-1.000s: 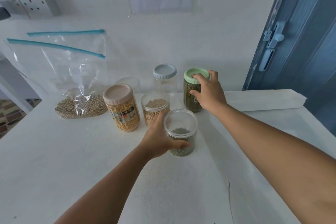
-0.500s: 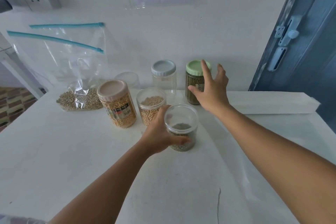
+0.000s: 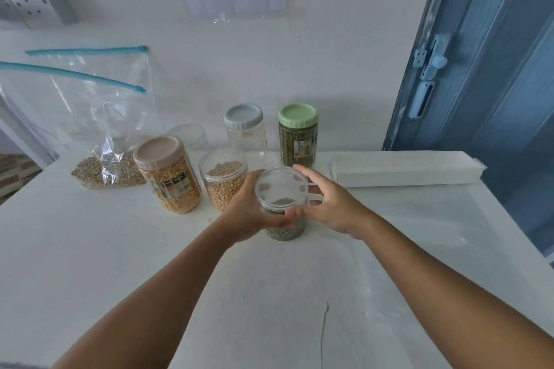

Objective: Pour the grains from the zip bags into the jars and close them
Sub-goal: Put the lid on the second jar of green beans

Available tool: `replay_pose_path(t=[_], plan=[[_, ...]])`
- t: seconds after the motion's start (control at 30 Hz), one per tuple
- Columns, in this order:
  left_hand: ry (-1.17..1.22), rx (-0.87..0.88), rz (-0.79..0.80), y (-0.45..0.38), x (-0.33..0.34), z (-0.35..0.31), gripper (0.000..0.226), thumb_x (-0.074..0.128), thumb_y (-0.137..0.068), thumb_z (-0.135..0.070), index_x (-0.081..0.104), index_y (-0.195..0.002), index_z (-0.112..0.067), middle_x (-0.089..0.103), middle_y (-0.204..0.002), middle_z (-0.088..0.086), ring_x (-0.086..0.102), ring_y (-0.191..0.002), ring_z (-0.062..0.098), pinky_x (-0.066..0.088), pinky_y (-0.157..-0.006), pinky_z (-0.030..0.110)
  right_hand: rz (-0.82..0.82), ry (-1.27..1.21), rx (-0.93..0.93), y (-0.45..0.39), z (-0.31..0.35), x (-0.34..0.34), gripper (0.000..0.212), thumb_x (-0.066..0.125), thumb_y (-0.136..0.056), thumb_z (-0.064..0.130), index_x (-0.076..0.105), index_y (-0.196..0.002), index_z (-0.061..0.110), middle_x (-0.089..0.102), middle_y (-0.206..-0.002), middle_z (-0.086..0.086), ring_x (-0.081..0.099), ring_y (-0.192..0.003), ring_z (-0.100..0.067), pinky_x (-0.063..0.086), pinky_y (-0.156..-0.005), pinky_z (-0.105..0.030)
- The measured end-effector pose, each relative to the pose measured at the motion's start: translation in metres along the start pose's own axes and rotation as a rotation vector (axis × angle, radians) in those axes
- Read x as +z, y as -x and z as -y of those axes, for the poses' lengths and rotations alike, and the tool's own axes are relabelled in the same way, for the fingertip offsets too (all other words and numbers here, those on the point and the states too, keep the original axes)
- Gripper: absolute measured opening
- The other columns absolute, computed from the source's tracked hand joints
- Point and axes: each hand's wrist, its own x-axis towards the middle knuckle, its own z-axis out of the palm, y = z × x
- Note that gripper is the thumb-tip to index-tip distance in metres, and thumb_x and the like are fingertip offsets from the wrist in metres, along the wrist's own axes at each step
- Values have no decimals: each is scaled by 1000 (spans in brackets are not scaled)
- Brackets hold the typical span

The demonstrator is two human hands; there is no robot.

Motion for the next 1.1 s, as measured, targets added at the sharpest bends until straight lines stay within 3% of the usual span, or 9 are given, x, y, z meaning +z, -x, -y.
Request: replay_pose_path(t=[0.13,0.3,0.47,0.63,0.7,0.83,0.93,1.0,1.1], plan=[[77,-1,-33,-9,9,3,110,102,-56,-40,37,-145,-35,54,-135,-16,54,-129,11,44,-91,13,-62,20,5,-7,-4,-5,107,91,-70,56,31,-159,45,42,-158,18,43,-141,-5,45,-114,-36],[104,23,-38,-29,16,2,116,101,-57,-45,33,-151,-37,49,-150,-7,48,-136,14,41,-106,26,-106,35,22,-18,-4,-14,108,90,-71,55,30,-160,44,41,-161,15,44,-141,-6,42,-112,-32],[127,28,-21,-45,18,-2,107,99,-65,-26,32,-148,-36,48,-146,-5,51,-129,9,46,-76,0,-147,28,40,-27,-7,-18,109,90,-71,57,29,-160,44,41,-161,15,44,-143,-7,41,-118,-42],[136,29,-18,-49,18,-5,106,98,-68,-20,31,-150,-32,49,-145,-3,51,-127,10,45,-72,-2,-156,25,51,-29,-6,-18,112,89,-67,63,28,-159,47,40,-162,14,43,-144,-8,40,-120,-45],[132,23,-20,-48,18,-5,108,98,-68,-22,30,-151,-31,49,-145,-3,51,-129,12,48,-74,1,-157,27,53,-28,-5,-17,112,88,-68,62,27,-160,46,39,-163,14,42,-144,-8,39,-120,-43],[67,-25,-34,-40,16,-9,110,98,-66,-37,32,-153,-27,55,-142,-7,52,-134,16,48,-94,21,-150,41,62,-26,-2,-17,113,87,-68,63,25,-161,45,36,-165,13,42,-144,-9,39,-118,-40],[-74,-99,-72,-20,8,-15,110,94,-73,-37,27,-159,-25,55,-149,6,54,-135,23,51,-99,31,-155,89,71,-25,1,-17,118,86,-68,65,21,-163,42,32,-167,11,41,-145,-10,38,-117,-39],[-165,-126,-64,1,-5,-19,108,91,-77,-38,25,-160,-25,60,-144,9,61,-126,22,56,-95,33,-179,146,79,-23,3,-14,120,84,-70,68,15,-165,40,27,-168,8,34,-151,-14,35,-120,-42],[-311,-65,-84,39,-37,-30,82,86,-82,-41,42,-150,-28,70,-117,-5,68,-97,4,59,-83,27,-319,313,7,-19,9,-4,108,74,-80,70,18,-165,35,28,-160,4,24,-151,-16,29,-119,-39]])
